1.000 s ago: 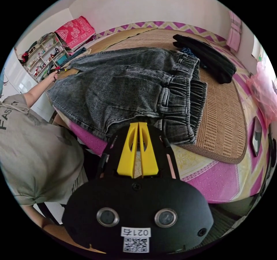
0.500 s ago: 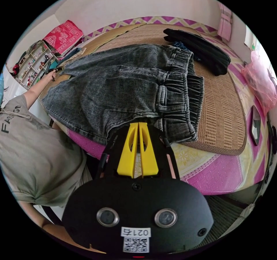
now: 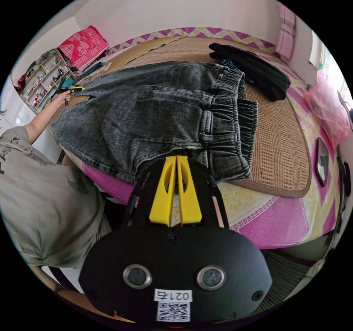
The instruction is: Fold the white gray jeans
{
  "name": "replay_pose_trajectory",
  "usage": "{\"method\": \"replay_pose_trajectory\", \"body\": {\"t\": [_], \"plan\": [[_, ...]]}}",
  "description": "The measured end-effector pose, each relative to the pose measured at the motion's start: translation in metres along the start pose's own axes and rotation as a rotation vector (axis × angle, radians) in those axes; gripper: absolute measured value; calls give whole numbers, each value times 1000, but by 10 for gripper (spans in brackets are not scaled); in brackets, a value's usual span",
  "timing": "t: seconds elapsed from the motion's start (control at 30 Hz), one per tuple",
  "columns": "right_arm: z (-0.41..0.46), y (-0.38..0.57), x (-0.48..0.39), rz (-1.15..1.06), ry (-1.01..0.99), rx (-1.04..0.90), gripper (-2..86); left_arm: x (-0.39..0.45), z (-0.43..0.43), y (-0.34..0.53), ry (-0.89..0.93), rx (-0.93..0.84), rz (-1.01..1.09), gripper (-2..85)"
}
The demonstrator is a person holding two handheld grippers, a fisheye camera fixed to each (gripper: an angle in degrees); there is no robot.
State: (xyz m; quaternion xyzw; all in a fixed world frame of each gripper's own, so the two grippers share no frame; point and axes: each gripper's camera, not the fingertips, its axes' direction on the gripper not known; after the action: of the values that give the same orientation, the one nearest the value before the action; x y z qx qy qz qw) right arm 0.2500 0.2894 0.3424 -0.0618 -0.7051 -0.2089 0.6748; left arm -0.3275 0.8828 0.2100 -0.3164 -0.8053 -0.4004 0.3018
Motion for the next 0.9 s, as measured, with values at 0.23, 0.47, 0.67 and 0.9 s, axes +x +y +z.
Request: {"method": "replay_pose_trajectory", "body": {"t": [0.23,0.47,0.67,0.9], "plan": [[-11,39,17,20,-41,52,-5,30,-5,32,93,76,61,-9],[-48,82,29,30,-15,91,19,-3,-43,110,214,177,-134,-9],[-112,200,102,443,-95,338,87,11,-100,277,386,373,-400,-5],[-70,322,150,732,-334,418,94,49,-69,474,509,356,-785,74]]}}
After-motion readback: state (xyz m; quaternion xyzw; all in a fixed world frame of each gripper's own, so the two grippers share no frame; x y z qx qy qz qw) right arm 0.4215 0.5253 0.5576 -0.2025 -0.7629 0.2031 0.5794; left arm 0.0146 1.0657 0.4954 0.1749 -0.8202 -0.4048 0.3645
